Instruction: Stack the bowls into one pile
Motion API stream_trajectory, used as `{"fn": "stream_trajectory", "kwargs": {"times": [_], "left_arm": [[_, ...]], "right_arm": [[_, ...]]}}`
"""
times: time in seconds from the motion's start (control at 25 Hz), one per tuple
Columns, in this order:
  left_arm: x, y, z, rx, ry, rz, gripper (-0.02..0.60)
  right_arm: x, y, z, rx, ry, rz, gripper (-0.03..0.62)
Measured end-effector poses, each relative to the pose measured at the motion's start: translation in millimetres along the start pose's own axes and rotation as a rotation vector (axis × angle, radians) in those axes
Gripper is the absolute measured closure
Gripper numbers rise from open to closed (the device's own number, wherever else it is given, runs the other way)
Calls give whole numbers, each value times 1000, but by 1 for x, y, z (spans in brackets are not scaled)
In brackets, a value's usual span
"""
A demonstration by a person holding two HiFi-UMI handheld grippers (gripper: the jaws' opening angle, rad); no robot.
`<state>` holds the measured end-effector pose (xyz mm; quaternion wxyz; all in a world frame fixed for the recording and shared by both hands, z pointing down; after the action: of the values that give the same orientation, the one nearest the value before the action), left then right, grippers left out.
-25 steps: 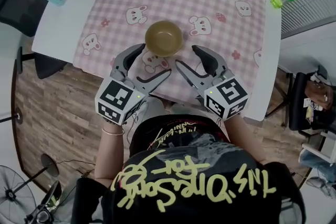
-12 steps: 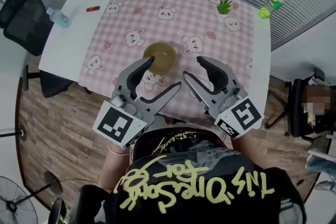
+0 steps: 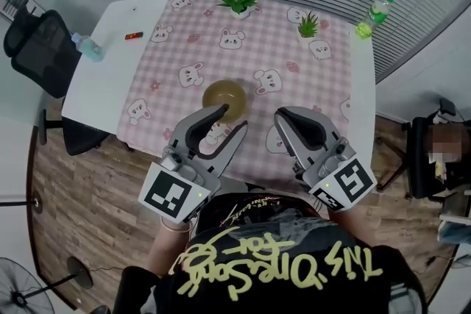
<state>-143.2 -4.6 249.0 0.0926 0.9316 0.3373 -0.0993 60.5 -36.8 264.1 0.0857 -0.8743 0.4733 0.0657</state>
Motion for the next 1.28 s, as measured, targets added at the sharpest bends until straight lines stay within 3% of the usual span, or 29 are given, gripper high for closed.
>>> {"fn": "stream_trajectory", "kwargs": {"times": [0.12, 0.44, 0.8, 1.28], "left_arm": [[0, 0, -1, 5, -12, 17, 491], [-2, -4, 2, -7, -26, 46, 580], [7, 0, 5, 26, -21, 25, 586], [9, 10, 1, -4, -25, 13, 586]], "right_arm": [[0, -1, 0, 6, 1, 10, 589], [-1, 6, 3, 26, 25, 26, 591], [-1, 1, 3, -5, 15, 37, 591], [1, 0, -1, -10, 23, 44, 591]]}}
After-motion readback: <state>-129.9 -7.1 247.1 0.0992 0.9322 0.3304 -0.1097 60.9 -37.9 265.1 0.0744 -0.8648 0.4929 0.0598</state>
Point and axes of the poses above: the fingertips, and each gripper's own axes: y forward along the fingers, x to its right, z out of its top, the point moved 9 cm from there along -y, backward along the fingers, and after that the axes turned 15 degrees about -y, right-handed, at the moved point
